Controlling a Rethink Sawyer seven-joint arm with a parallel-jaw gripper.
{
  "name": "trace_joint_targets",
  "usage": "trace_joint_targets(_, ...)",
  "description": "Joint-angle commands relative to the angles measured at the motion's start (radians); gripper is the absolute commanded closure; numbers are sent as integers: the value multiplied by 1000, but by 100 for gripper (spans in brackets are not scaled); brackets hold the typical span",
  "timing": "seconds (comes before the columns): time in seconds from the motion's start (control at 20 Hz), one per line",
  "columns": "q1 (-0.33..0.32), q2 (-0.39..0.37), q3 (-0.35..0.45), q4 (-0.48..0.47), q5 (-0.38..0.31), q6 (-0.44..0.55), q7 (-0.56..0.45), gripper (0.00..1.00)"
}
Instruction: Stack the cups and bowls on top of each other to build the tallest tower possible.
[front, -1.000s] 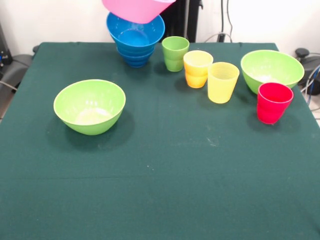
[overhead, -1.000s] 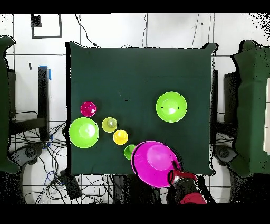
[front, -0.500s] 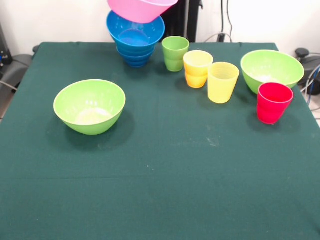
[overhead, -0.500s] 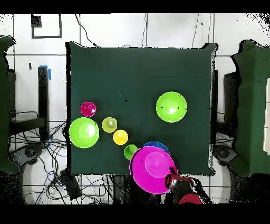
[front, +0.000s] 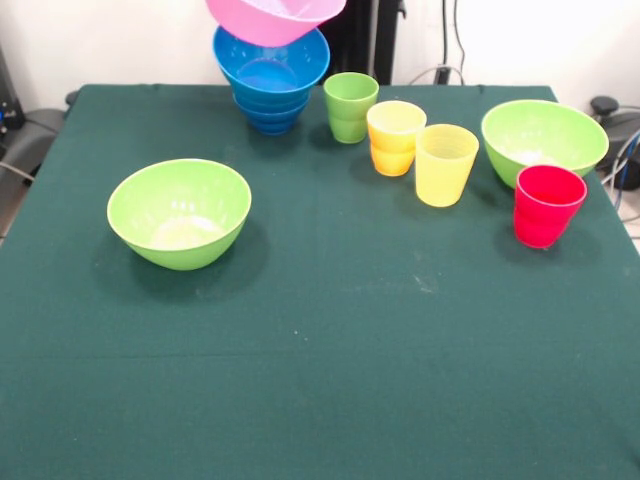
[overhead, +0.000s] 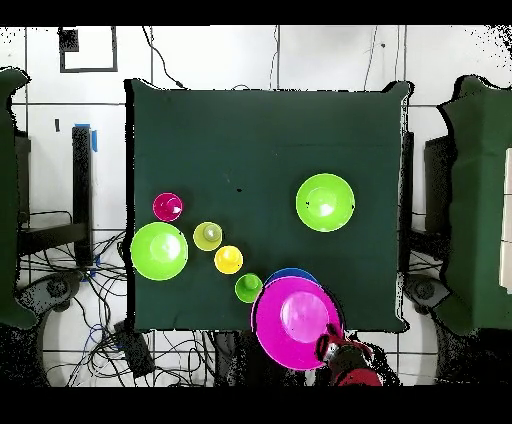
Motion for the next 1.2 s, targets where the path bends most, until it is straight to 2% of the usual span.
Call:
trace_joint_targets(0.05, 69, -13, -23, 182, 14, 293, -39, 100)
trace_joint_targets(0.3, 74, -50, -9, 172, 40, 331, -57, 100)
trace_joint_targets(0.5, 75, -9, 5, 171, 48, 329, -45, 100)
trace_joint_targets(0.7, 86, 32, -2, 160, 29, 323, -23, 100)
trace_joint_targets(1.1, 115, 36, -15, 145, 27, 353, -14, 100)
trace_joint_targets(1.2, 123, 55, -27, 137, 6, 344, -1, 100)
